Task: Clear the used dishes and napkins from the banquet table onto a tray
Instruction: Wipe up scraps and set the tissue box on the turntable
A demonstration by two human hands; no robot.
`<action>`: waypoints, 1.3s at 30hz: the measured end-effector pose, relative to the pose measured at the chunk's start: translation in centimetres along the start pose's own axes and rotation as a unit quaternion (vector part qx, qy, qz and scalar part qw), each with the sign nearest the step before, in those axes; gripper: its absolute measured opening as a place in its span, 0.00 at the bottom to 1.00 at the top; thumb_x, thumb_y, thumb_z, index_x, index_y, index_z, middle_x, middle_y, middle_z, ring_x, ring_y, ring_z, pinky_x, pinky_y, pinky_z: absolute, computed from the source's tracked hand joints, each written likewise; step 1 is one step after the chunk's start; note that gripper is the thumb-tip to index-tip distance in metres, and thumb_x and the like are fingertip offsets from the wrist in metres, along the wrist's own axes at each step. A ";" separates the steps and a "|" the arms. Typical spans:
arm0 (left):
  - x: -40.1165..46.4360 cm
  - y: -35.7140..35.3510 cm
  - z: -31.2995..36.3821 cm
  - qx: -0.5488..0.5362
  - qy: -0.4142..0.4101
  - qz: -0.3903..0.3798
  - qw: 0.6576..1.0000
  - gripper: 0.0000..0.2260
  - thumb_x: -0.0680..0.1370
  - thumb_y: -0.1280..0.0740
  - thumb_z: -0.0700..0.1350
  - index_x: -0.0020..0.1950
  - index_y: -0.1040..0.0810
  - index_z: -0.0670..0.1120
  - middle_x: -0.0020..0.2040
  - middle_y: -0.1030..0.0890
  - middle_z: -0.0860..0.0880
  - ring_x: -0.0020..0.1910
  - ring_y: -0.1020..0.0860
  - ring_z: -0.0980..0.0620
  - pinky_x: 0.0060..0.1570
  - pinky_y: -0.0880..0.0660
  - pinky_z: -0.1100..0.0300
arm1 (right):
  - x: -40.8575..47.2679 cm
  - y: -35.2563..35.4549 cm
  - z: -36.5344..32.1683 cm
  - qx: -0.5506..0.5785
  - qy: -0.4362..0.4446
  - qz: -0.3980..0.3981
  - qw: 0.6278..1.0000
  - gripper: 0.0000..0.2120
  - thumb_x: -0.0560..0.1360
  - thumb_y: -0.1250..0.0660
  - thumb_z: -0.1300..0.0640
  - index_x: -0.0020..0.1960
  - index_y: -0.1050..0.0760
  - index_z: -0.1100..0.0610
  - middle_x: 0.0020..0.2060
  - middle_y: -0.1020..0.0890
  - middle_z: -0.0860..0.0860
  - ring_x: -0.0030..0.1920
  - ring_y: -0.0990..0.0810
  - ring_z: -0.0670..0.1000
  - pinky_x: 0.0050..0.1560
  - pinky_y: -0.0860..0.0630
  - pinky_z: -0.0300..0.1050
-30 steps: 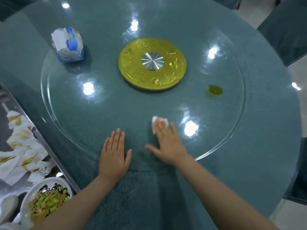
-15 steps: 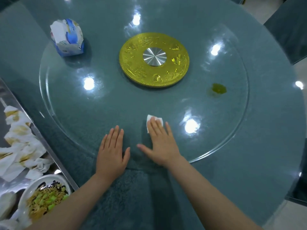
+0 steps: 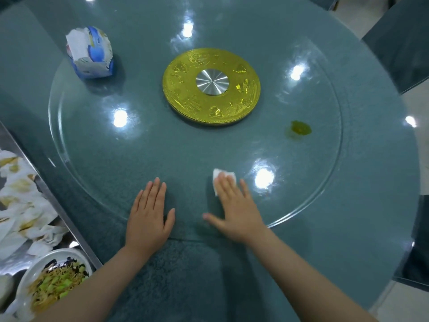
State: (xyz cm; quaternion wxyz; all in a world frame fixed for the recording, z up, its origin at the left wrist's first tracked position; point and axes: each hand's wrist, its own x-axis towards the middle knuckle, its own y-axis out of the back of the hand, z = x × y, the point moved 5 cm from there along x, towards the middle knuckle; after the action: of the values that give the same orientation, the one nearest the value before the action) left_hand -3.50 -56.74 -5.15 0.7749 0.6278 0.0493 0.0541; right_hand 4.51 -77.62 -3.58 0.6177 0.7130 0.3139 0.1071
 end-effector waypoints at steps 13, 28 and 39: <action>-0.2 -0.4 0.6 -0.001 0.013 -0.007 1.000 0.30 0.79 0.48 0.55 0.77 0.41 0.39 0.78 0.42 0.43 0.78 0.47 0.48 0.75 0.47 0.48 | 0.7 0.4 1.8 0.103 -0.226 0.103 0.963 0.45 0.74 0.61 0.28 0.79 0.58 0.58 0.78 0.56 0.53 0.78 0.59 0.54 0.77 0.61 0.53; -0.2 -0.5 1.2 0.012 0.012 -0.005 1.000 0.30 0.79 0.48 0.55 0.77 0.40 0.39 0.78 0.42 0.43 0.78 0.46 0.47 0.75 0.46 0.48 | 8.9 4.1 8.6 0.050 -0.210 0.065 0.974 0.41 0.76 0.57 0.30 0.79 0.58 0.55 0.79 0.55 0.51 0.78 0.58 0.52 0.76 0.64 0.55; -0.2 -0.3 1.2 0.007 0.009 -0.006 1.000 0.30 0.79 0.47 0.55 0.76 0.38 0.39 0.78 0.41 0.43 0.77 0.45 0.47 0.75 0.46 0.48 | 2.5 2.9 9.0 -0.086 0.031 0.033 0.995 0.41 0.75 0.62 0.28 0.79 0.51 0.52 0.78 0.49 0.47 0.78 0.49 0.50 0.75 0.64 0.52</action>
State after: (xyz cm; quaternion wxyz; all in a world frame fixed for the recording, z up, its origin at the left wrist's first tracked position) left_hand -3.49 -58.04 -5.20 0.7704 0.6323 0.0601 0.0548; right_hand 12.19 -83.58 -3.33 0.6625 0.6638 0.2991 0.1763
